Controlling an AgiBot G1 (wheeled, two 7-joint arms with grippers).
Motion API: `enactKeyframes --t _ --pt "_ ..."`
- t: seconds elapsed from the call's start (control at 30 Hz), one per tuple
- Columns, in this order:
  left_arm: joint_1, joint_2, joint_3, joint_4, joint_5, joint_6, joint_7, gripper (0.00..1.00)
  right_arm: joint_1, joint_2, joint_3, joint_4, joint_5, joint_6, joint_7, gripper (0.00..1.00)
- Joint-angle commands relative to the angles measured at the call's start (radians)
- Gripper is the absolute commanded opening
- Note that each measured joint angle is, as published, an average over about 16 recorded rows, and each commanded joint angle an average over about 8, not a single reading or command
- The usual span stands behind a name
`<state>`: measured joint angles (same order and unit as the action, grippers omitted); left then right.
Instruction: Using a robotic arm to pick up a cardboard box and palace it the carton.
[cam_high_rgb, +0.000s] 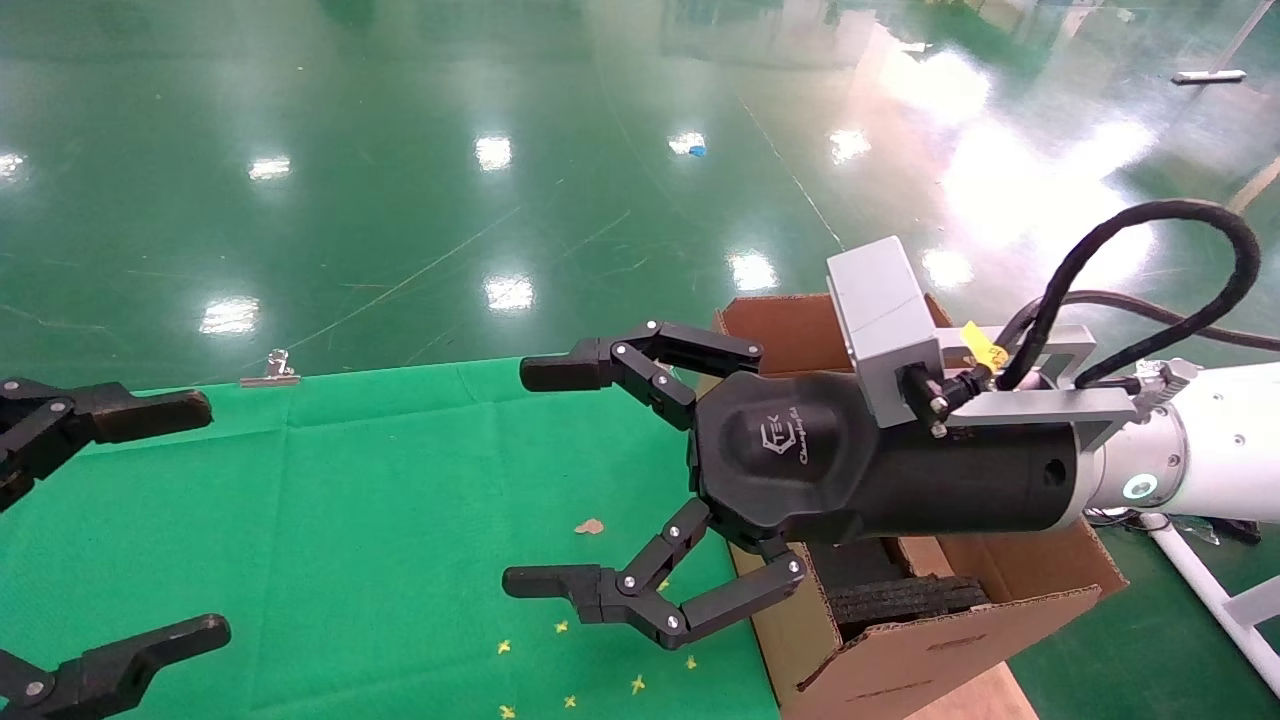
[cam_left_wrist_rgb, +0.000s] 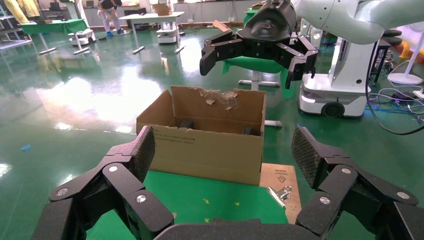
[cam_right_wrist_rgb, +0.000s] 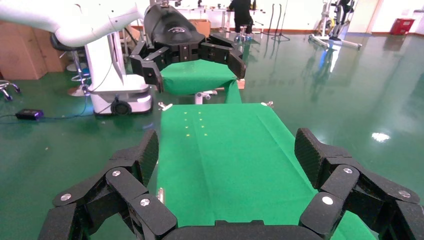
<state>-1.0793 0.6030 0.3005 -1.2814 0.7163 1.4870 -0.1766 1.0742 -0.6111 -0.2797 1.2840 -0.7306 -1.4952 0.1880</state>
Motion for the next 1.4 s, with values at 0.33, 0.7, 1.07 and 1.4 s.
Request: enactKeyframes --t 0.33,0.7,1.07,1.4 --pt "0.000 0.000 0.000 0.000 0.000 0.000 0.000 1.00 0.001 0.000 -0.001 -0.001 0.000 0.000 0.000 1.00" --pt "0.000 0.000 0.000 0.000 0.000 0.000 0.000 1.00 0.001 0.000 -0.001 -0.001 0.000 0.000 0.000 1.00" --pt "0.000 0.000 0.000 0.000 0.000 0.000 0.000 1.00 0.001 0.000 -0.001 -0.001 0.000 0.000 0.000 1.00" --pt "0.000 0.000 0.000 0.000 0.000 0.000 0.000 1.00 0.001 0.000 -0.001 -0.001 0.000 0.000 0.000 1.00"
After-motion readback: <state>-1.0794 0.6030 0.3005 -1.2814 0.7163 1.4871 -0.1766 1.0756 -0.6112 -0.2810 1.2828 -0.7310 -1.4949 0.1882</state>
